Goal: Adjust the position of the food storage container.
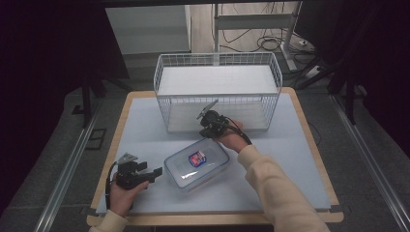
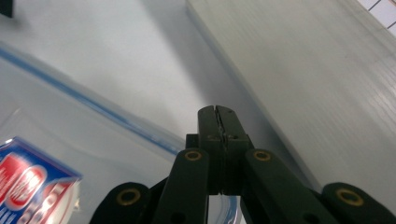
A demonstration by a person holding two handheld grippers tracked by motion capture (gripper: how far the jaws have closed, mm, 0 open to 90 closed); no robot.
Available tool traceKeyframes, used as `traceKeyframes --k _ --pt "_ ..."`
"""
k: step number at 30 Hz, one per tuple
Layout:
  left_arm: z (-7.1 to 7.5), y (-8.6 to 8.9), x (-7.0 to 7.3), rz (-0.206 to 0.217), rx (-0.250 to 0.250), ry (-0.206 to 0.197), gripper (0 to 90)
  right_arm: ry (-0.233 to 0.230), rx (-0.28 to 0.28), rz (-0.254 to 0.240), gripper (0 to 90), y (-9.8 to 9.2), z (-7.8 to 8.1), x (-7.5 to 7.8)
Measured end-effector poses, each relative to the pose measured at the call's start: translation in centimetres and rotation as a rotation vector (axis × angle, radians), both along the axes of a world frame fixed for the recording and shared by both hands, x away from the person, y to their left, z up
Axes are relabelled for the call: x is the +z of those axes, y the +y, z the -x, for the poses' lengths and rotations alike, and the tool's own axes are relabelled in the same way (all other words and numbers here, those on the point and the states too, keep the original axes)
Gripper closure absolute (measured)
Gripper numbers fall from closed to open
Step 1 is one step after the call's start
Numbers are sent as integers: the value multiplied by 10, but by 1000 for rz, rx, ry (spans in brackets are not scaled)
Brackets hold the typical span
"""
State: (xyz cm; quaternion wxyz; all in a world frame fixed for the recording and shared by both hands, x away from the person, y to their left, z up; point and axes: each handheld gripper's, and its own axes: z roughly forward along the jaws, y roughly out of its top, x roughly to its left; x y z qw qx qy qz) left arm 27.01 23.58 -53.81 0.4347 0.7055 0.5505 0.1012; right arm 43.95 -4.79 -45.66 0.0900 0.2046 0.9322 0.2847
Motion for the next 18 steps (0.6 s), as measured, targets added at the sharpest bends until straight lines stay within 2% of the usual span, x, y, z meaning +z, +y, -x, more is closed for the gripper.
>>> traceKeyframes --k 2,7,10,11,12,13,18 --pt "0 -1 0 -1 -1 0 227 0 3 -16 900 -5 4 3" --pt "0 -2 0 -8 -3 1 227 -12 28 5 900 -9 12 6" --pt "0 -2 0 -9 1 0 227 -29 0 -4 900 -7 7 5" --pt "1 -2 1 -11 3 -5 227 -16 -10 1 900 -3 0 0" --pt "1 -2 1 -11 3 -5 227 -16 -10 1 900 -3 0 0" --pt "1 -1 1 -9 4 -5 227 4 -16 6 900 0 -5 -5" --pt "0 1 -1 0 3 3 227 19 -2 17 900 0 -6 -6"
